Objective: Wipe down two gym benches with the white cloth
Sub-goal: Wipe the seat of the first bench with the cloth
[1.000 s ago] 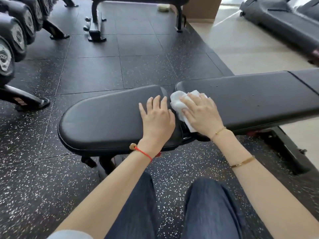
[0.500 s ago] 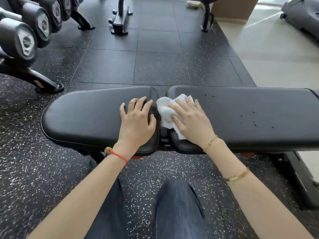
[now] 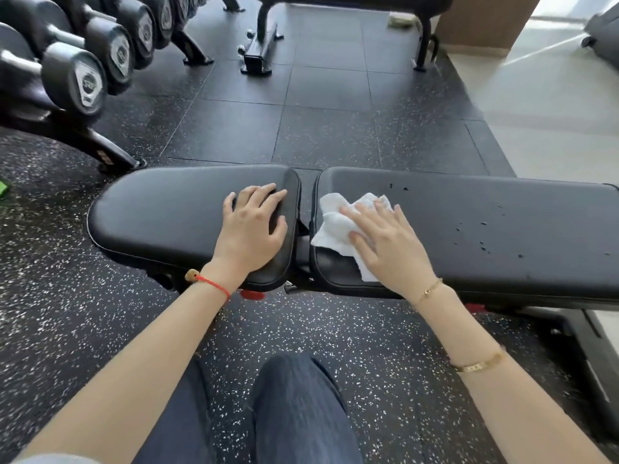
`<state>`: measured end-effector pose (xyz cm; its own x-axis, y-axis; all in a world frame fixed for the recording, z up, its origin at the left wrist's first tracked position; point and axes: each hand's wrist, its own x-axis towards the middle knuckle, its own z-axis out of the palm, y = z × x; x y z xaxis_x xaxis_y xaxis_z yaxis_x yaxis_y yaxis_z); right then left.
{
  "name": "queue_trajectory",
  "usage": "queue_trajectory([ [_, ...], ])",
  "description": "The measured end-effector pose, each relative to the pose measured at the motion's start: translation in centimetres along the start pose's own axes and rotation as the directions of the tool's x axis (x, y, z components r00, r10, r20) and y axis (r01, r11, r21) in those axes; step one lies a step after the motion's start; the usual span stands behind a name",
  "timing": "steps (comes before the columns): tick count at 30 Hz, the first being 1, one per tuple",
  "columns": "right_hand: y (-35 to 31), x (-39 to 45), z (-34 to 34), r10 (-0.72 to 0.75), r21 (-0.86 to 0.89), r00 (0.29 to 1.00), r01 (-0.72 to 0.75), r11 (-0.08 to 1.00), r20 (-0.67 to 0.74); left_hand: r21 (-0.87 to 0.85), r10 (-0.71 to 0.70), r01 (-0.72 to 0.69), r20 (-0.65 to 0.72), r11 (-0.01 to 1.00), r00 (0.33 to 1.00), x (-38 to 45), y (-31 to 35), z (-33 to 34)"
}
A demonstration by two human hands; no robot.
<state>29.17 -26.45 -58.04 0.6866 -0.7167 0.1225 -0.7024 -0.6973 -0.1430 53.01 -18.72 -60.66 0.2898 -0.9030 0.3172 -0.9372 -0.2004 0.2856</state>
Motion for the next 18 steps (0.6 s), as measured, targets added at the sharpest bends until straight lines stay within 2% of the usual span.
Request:
queue_trajectory([
  [5, 4.1, 3.1, -1.0, 0.197, -0.054, 0.98, -0.197, 0.979, 0.001, 0.002, 0.003, -0.003, -0.024, 1.0, 1.0, 0.0, 0.1, 0.0],
  [9, 1.2, 5.3, -0.3, 0.096, -0.056, 0.995, -0.094, 0.994, 0.038, -0.007, -0.003, 0.003, -0.027, 1.0, 1.0, 0.0, 0.0, 0.0],
  [14, -1.3, 1.7, 0.1, -0.054, 0.006, 0.998, 0.054, 0.999, 0.024, -0.014, -0.009, 0.009, -0.007, 1.0, 1.0, -0.2, 0.0, -0.4],
  [16, -0.6, -0.1, -0.1, -0.049, 0.053, 0.999, 0.048, 0.997, 0.012, -0.021, -0.011, 0.011, 0.0, 1.0, 1.0, -0.1, 0.0, -0.5],
  [18, 0.6, -1.1, -0.8, 0.04, 0.169, 0.999, -0.038, 0.985, -0.008, -0.018, -0.003, 0.003, 0.002, 1.0, 1.0, -0.1, 0.0, -0.4],
])
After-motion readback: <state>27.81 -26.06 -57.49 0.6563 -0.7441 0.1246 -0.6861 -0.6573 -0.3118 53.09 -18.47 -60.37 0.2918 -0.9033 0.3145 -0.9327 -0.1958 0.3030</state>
